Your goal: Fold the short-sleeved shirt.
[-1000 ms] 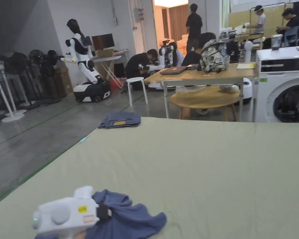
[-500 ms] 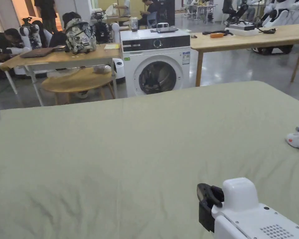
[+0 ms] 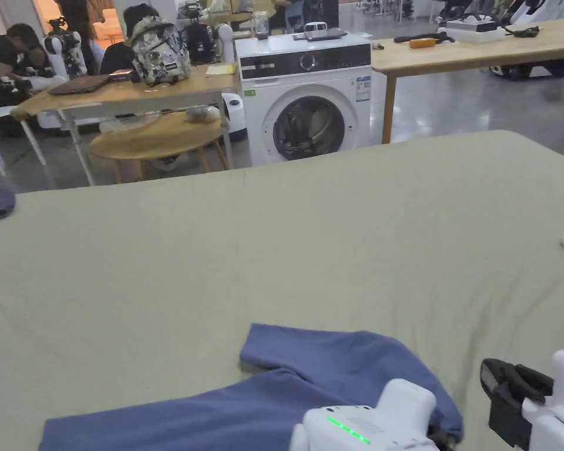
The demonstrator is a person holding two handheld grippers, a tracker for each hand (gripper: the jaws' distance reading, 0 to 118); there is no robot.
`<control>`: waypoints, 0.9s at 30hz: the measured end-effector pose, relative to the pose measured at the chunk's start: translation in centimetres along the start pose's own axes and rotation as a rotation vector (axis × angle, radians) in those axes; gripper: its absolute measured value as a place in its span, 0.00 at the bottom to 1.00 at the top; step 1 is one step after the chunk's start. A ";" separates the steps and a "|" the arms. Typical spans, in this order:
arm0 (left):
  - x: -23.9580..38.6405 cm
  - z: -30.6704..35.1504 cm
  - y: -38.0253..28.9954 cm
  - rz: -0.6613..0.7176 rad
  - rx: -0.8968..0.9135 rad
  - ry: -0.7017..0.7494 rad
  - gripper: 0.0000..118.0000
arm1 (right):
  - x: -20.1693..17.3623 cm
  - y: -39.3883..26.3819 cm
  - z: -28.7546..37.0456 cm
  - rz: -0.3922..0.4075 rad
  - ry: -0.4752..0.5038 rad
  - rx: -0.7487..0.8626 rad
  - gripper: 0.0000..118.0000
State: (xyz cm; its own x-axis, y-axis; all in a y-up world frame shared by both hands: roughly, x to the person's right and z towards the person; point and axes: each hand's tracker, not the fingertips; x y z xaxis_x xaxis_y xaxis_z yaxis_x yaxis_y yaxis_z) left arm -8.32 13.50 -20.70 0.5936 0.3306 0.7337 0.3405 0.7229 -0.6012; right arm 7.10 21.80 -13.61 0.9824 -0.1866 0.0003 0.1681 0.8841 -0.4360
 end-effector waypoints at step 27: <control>-9.2 37.0 -7.7 0.201 0.440 0.898 0.00 | -4.6 -0.2 0.5 0.185 0.183 0.051 0.00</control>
State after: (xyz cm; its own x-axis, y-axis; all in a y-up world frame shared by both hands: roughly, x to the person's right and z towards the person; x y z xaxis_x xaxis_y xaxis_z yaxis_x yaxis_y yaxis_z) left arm -43.39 27.28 -11.10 0.9996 0.0239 0.0145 -0.0165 0.9231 -0.3843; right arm 2.62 22.70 -13.05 0.9666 -0.0897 -0.2400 -0.0051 0.9298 -0.3680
